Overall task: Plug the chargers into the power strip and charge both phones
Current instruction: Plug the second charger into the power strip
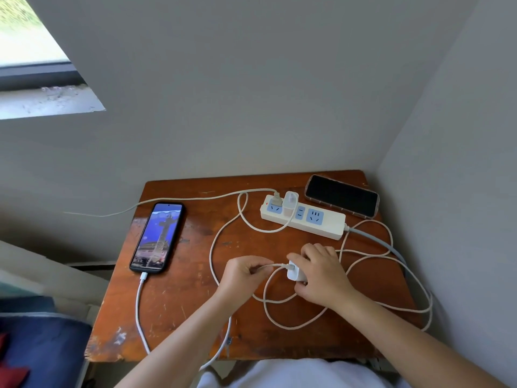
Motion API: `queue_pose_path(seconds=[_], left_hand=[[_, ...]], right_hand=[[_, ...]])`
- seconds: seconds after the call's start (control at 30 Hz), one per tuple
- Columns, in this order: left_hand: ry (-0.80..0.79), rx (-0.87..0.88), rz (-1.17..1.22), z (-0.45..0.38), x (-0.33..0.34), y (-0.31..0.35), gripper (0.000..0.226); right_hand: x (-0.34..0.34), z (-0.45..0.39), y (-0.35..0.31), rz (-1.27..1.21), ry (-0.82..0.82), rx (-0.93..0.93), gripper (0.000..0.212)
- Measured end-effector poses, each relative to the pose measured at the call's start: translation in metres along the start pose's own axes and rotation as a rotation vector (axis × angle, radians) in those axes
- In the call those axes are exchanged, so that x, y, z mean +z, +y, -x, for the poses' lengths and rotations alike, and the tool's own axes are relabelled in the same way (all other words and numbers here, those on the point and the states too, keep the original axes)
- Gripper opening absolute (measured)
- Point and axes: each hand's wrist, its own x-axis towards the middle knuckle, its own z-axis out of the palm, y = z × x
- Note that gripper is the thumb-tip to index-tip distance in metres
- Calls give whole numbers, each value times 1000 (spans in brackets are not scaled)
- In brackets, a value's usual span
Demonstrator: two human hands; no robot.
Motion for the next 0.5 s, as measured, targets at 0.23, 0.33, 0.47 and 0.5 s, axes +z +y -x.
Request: queue_pose_path(seconds=[0.23,0.33,0.47,0.5], left_hand=[[-117,197,-654,-13,-2,-25,48],[-206,103,-835,-23,9,-43,56],[-185,52,-847,-30,22,-58,60],[-167,63,-847,-30,23,-61,60]], right_hand=[[-31,-4,31,-134,201,72,51],[-41,-17,52,-269,215,166,45],[-49,-34,74,-454,158,281,47],[-52,-38,78,-500,129,305,48]])
